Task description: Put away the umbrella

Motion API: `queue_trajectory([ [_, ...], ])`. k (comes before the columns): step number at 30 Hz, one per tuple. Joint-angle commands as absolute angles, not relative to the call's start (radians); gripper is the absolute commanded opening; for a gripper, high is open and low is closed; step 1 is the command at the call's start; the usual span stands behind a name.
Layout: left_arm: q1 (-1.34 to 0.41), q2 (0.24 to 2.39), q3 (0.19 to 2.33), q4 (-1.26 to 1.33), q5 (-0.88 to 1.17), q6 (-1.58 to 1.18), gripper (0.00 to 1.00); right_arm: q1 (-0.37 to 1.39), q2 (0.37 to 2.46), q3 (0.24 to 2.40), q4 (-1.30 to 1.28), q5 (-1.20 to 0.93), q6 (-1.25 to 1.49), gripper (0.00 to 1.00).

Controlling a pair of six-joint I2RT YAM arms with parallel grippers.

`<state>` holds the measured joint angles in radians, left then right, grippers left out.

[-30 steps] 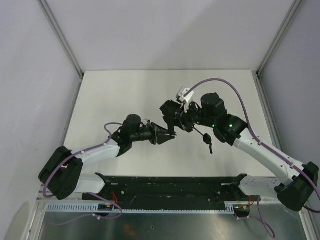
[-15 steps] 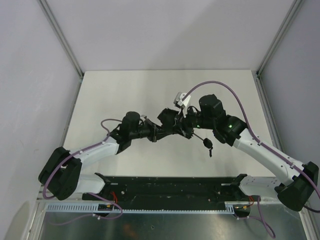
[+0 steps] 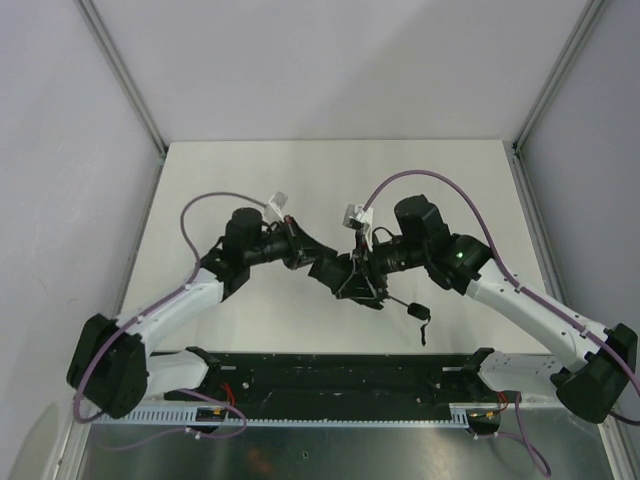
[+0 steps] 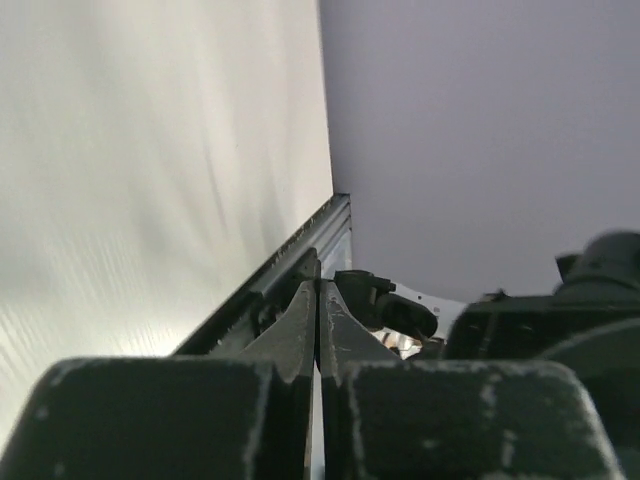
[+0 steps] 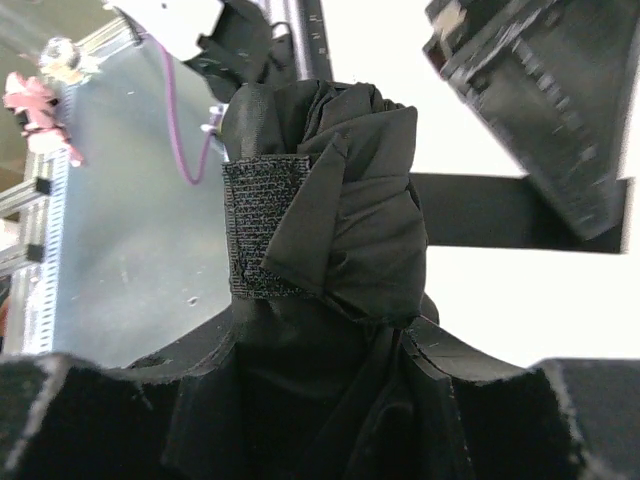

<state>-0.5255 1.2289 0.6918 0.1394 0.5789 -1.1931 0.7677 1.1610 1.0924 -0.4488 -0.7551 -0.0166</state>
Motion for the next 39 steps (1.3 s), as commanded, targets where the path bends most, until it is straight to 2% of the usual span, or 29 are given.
queue_trajectory([
  [1, -0.496, 1.12, 0.782, 0.206, 0.546, -0.87, 0.0, 0.822, 1.122, 1.122, -0.404, -0.952, 0.056, 0.0],
  [11, -0.52, 0.997, 0.896, 0.289, 0.813, -0.591, 0.0, 0.89, 1.167, 1.121, -0.406, -1.023, 0.093, 0.0],
  [20, -0.614, 0.959, 0.957, 0.3, 1.022, -0.554, 0.0, 0.902, 1.195, 1.122, -0.321, -1.08, 0.169, 0.0],
  [28, -0.672, 0.882, 0.932, 0.301, 1.032, -0.539, 0.0, 0.868, 1.173, 1.122, -0.304, -1.092, 0.207, 0.0],
  [39, -0.76, 0.899, 0.947, 0.283, 1.101, -0.528, 0.0, 0.854, 1.185, 1.122, -0.207, -1.166, 0.315, 0.0],
])
